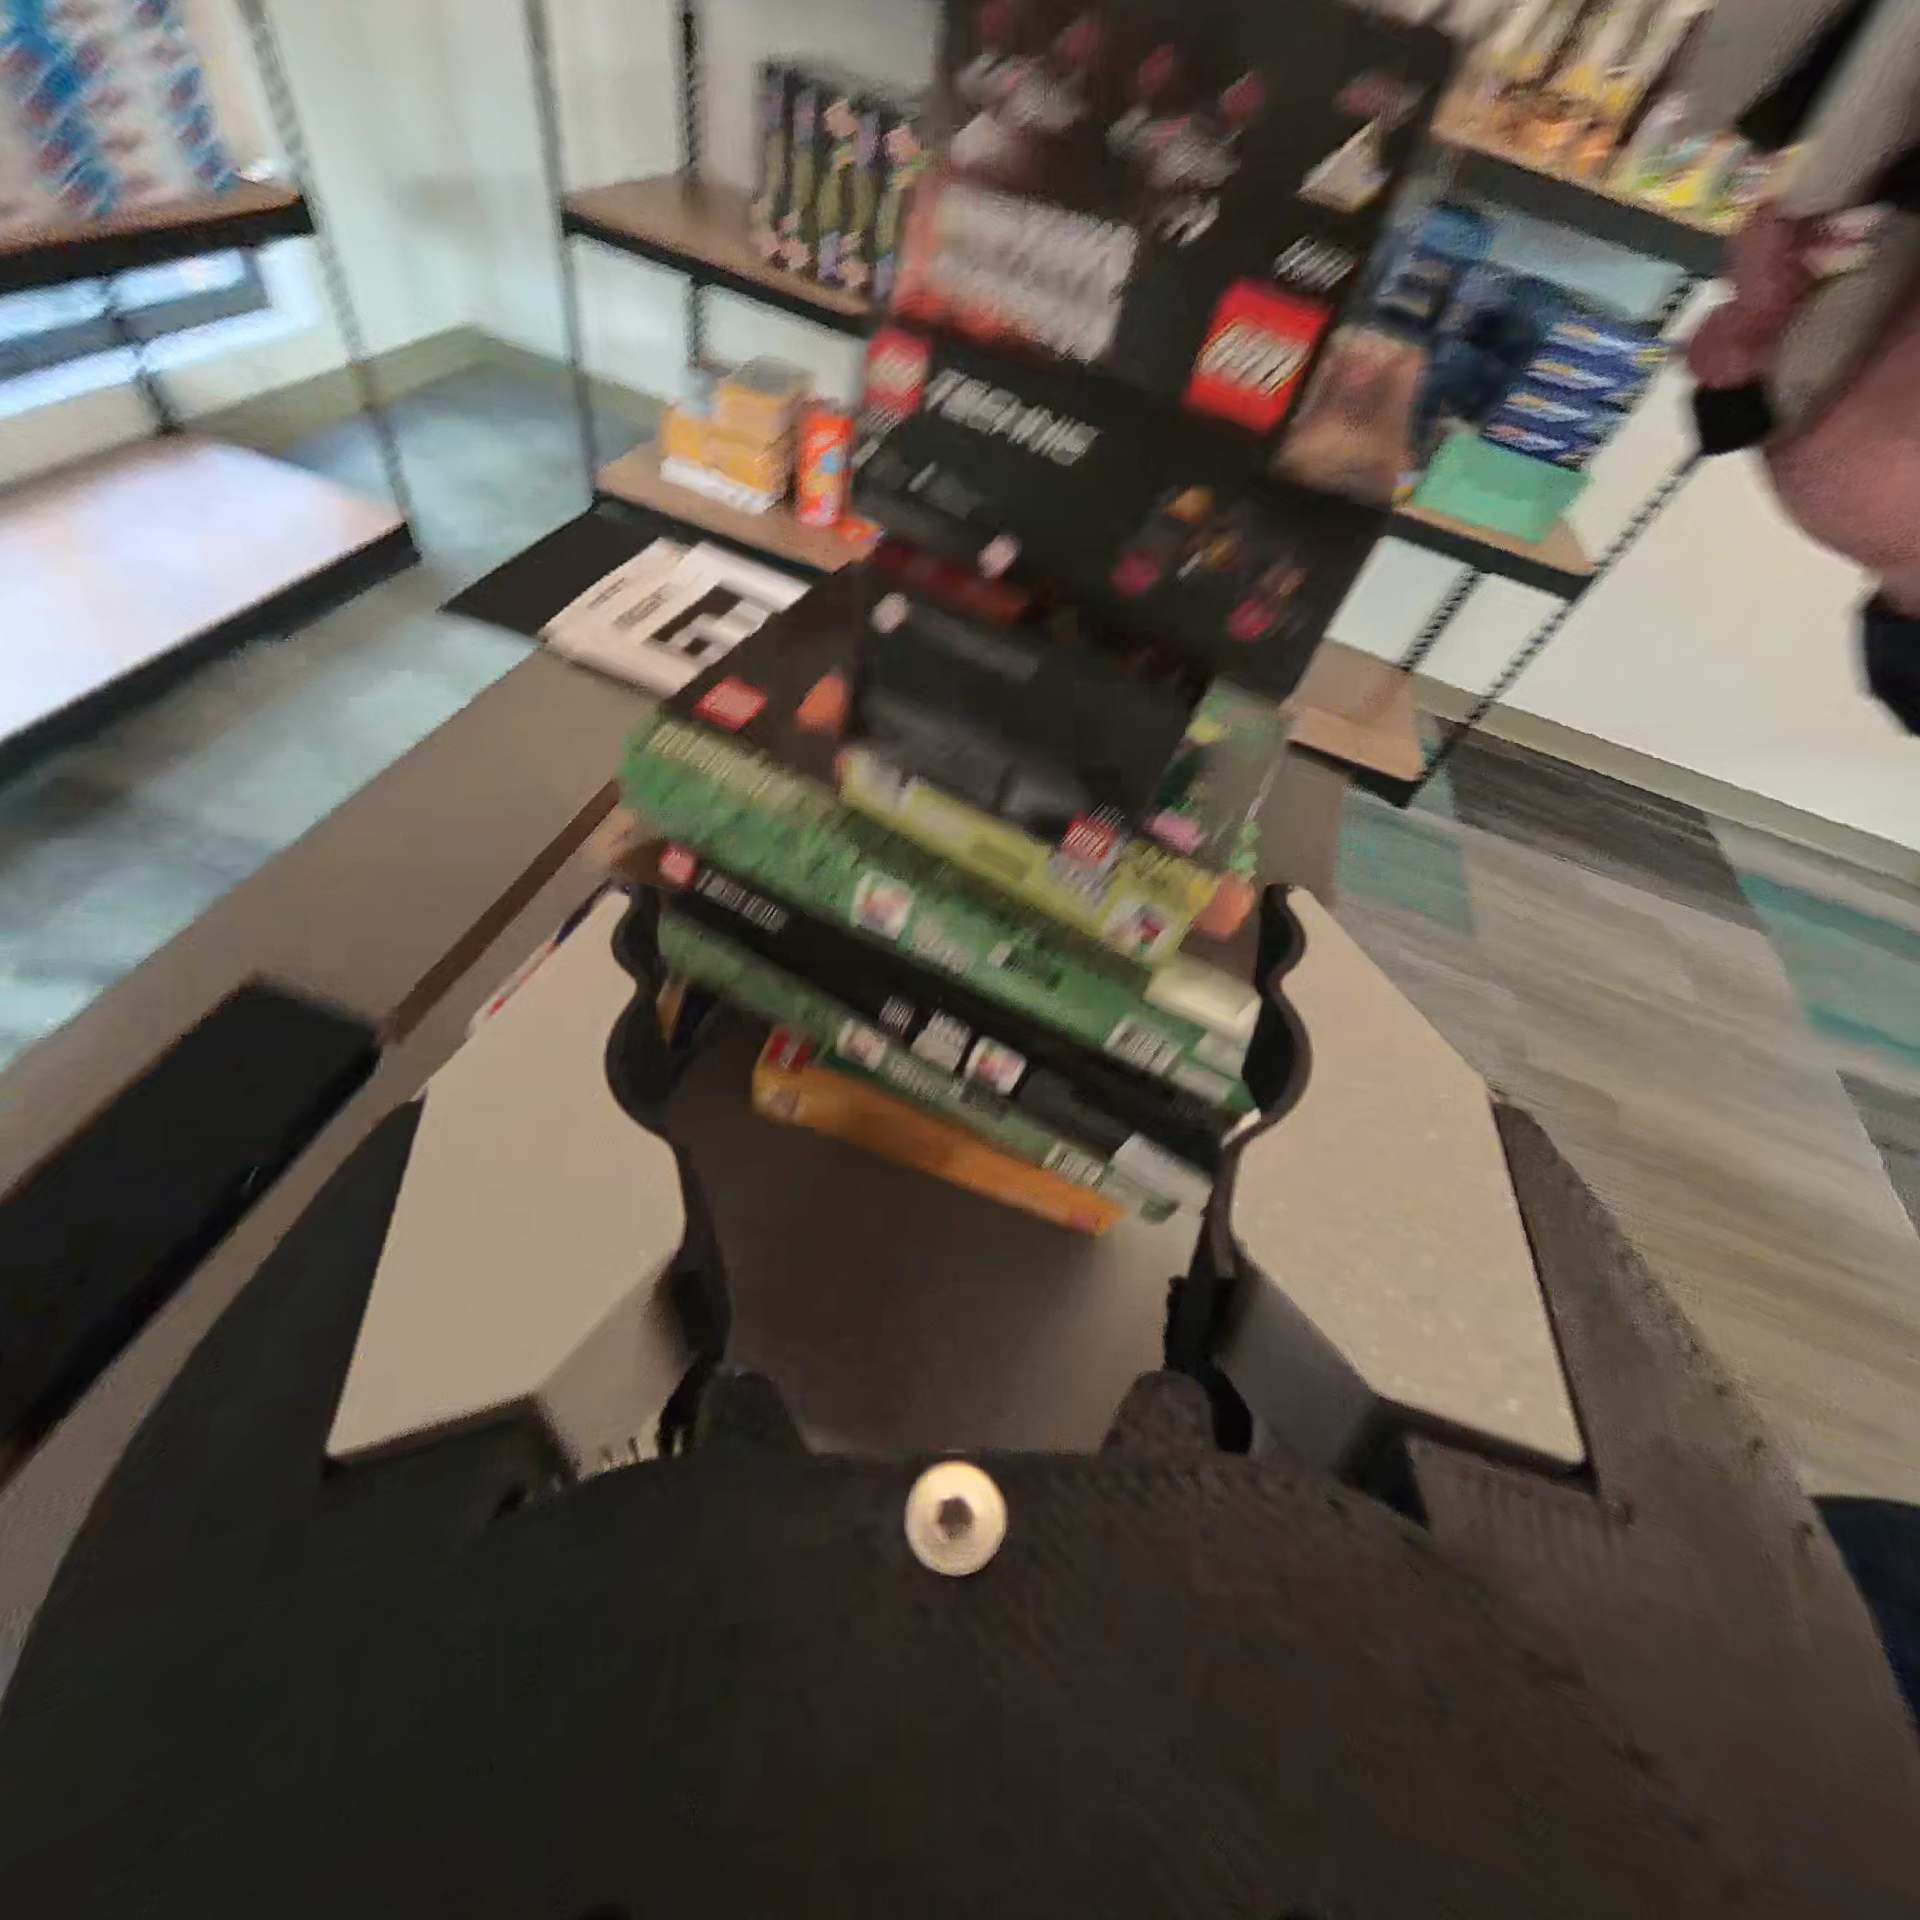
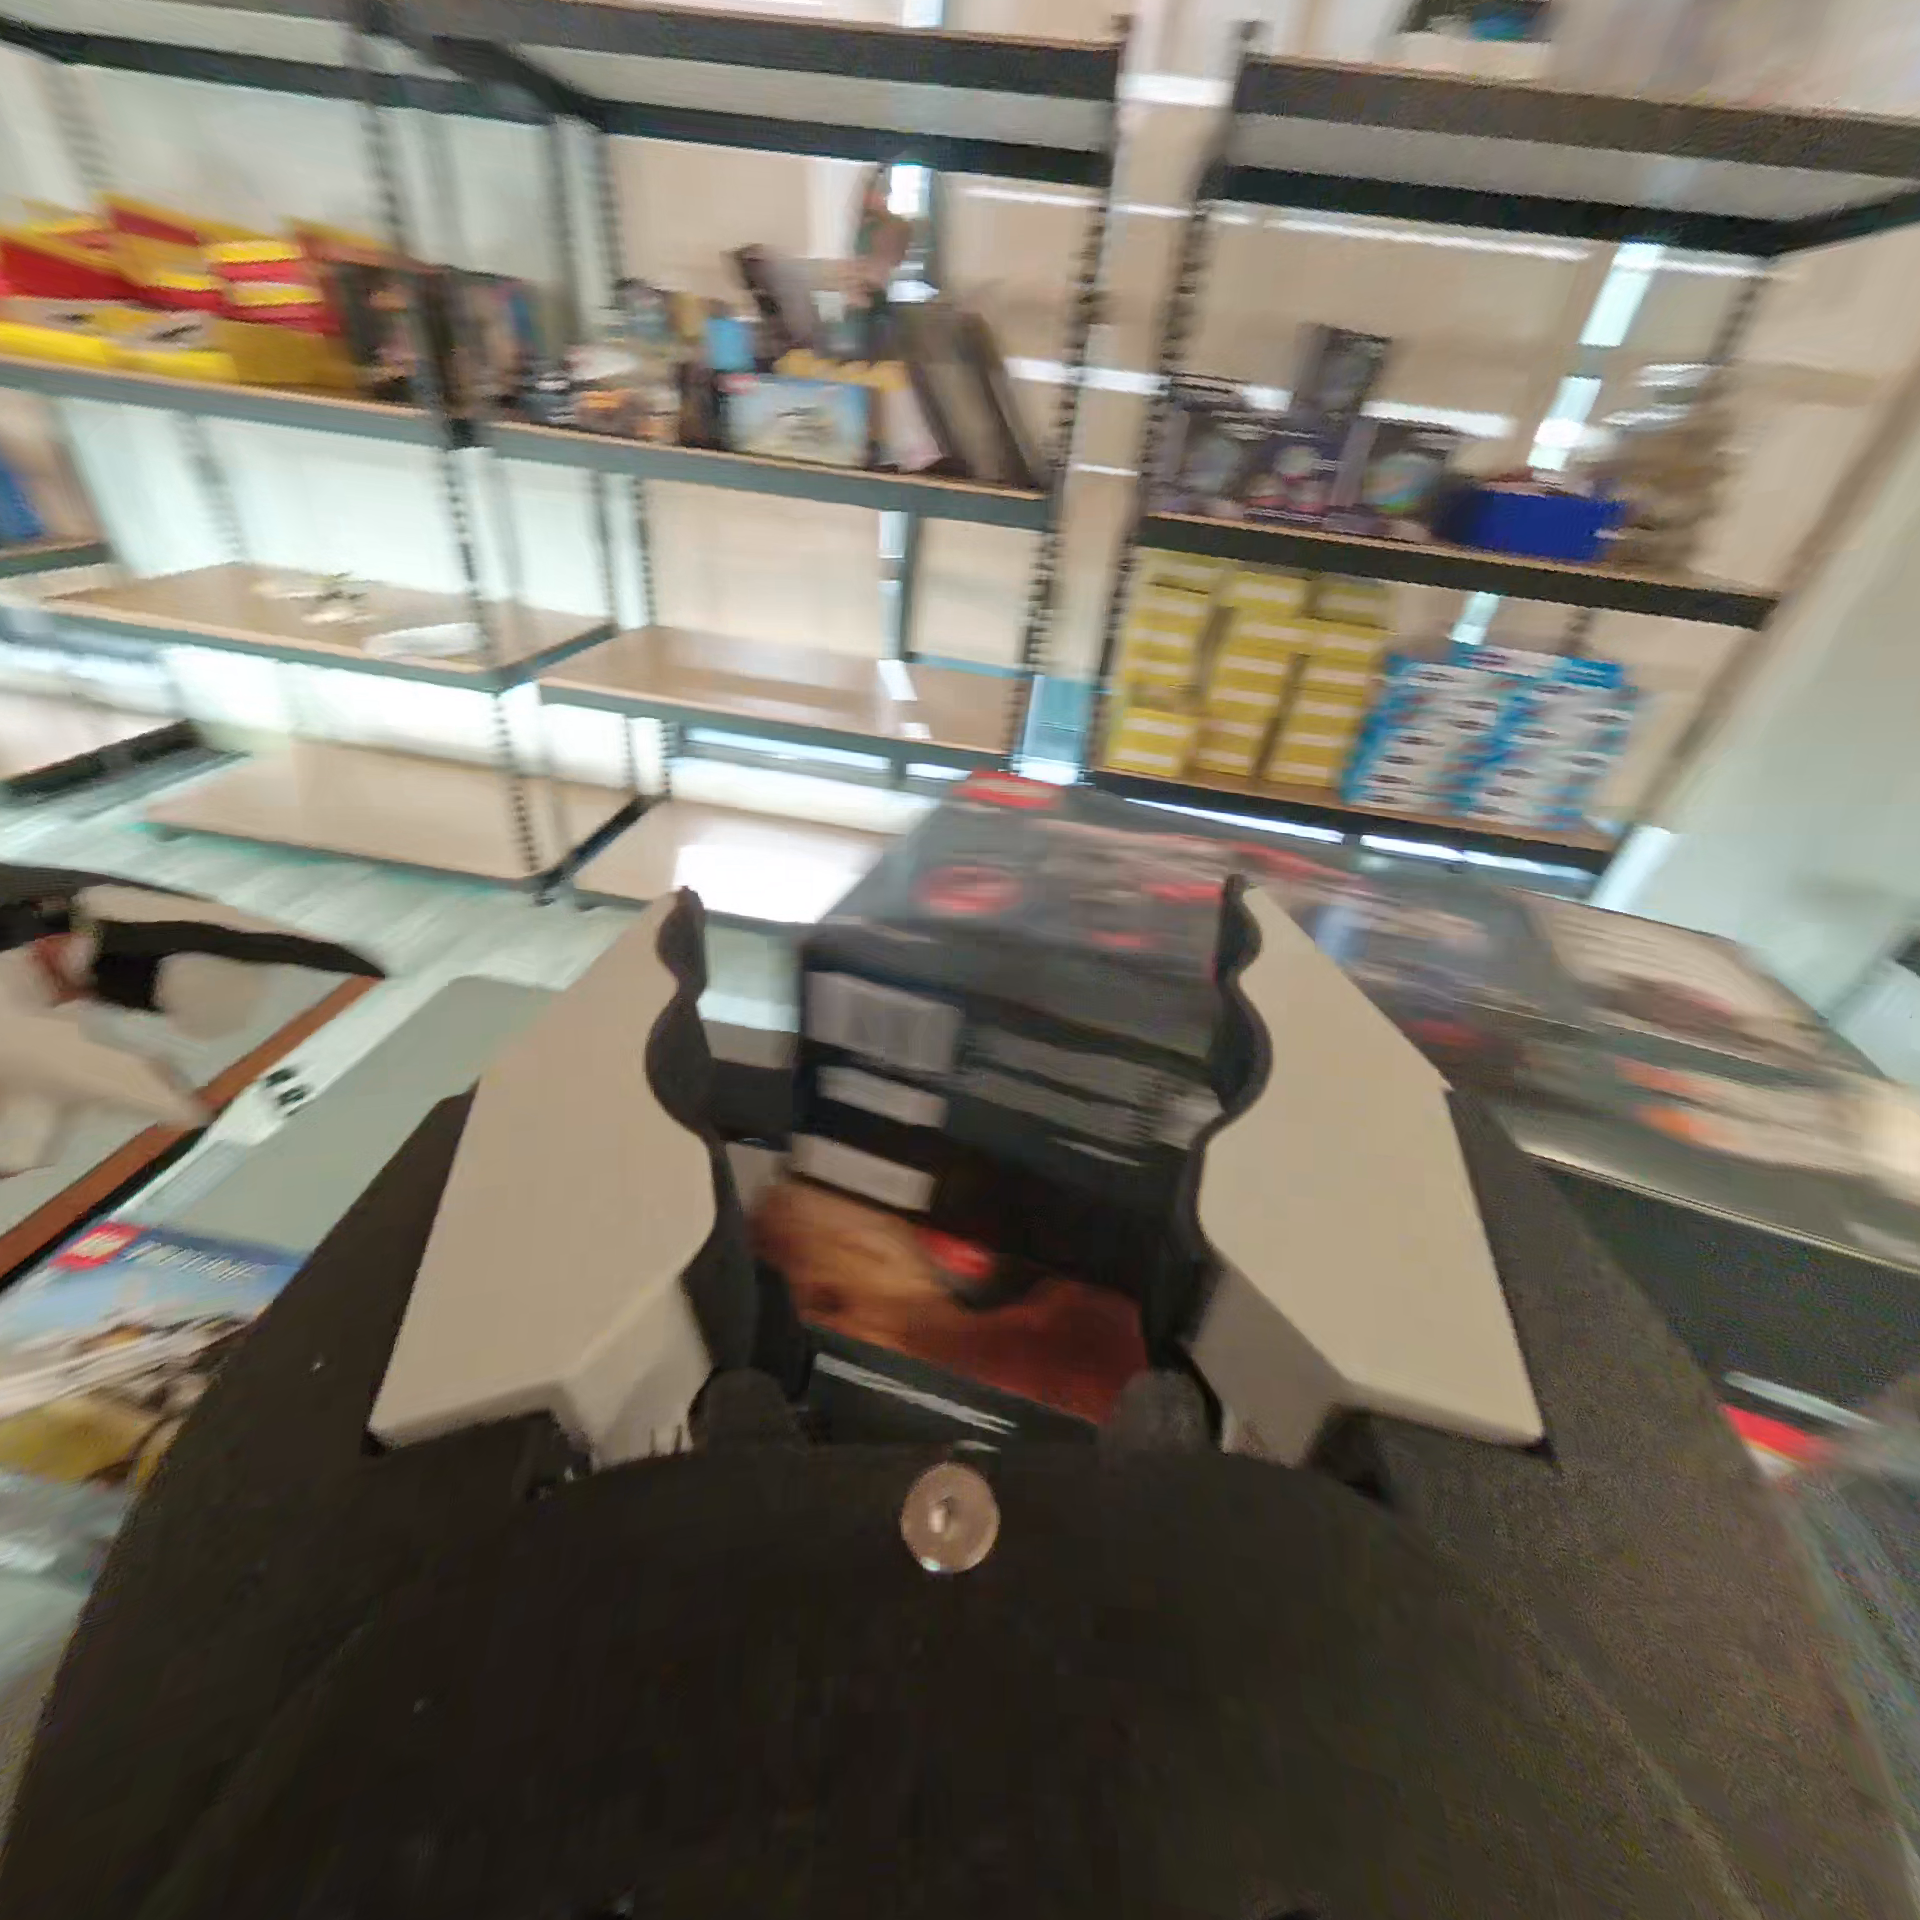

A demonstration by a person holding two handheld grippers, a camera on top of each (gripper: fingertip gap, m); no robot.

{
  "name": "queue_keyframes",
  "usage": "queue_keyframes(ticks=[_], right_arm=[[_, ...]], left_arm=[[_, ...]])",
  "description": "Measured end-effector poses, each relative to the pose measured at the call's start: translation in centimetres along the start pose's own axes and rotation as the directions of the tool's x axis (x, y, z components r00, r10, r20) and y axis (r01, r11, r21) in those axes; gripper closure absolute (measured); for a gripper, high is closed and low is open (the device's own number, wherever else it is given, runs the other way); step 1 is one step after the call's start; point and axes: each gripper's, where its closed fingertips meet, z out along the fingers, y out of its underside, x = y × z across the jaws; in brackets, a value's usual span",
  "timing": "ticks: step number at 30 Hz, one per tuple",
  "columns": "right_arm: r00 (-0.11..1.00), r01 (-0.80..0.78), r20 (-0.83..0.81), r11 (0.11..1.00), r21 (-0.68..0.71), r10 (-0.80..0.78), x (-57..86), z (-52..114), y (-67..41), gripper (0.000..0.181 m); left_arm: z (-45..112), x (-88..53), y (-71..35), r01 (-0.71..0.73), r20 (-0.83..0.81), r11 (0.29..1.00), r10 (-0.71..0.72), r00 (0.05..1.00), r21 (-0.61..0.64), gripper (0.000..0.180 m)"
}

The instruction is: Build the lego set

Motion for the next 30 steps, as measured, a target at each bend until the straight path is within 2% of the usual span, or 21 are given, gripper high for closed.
queue_keyframes(ticks=[3,5,7,10,14,18,25,30], right_arm=[[0.991,-0.043,-0.123,0.998,0.055,0.05,9.2,-3.0,-0.8,0.075],[0.983,-0.066,-0.172,0.998,0.011,0.067,14.1,-3.7,1.1,0.069],[0.984,-0.147,-0.103,0.989,-0.015,0.145,16.3,-3.3,3.0,0.07],[0.976,-0.215,-0.013,0.967,-0.14,0.215,17.4,-1.6,7.0,0.068],[0.906,-0.37,0.166,0.92,-0.129,0.388,16.1,-0.2,8.1,0.087],[0.943,-0.292,0.131,0.949,-0.116,0.306,15.0,0.1,7.6,0.094],[0.96,-0.225,0.165,0.974,-0.016,0.225,9.9,-0.1,3.6,0.108],[0.962,-0.198,0.197,0.98,0.03,0.188,4.2,0.3,1.0,0.109]], left_arm=[[4.9,4.6,-5.0,-0.067,-0.12,0.997,0.072,0.99,0.04,0.065],[7.9,6.8,-7.3,-0.094,-0.16,0.994,0.1,0.982,0.048,0.06],[10.6,8.3,-9.2,-0.067,-0.195,0.997,0.074,0.978,0.044,0.054],[14.3,8.9,-10.7,-0.041,-0.191,0.999,0.046,0.98,0.033,0.052],[18.0,9.0,-10.8,-0.006,-0.201,1.0,0.001,0.979,-0.02,0.051],[18.8,7.8,-11.3,0.004,-0.129,1.0,-0.002,0.992,0.014,0.048],[15.2,4.9,-10.9,0.068,-0.055,0.997,-0.066,0.996,0.037,0.069],[10.6,3.5,-9.3,0.119,-0.024,0.989,-0.117,0.993,0.085,0.073]])
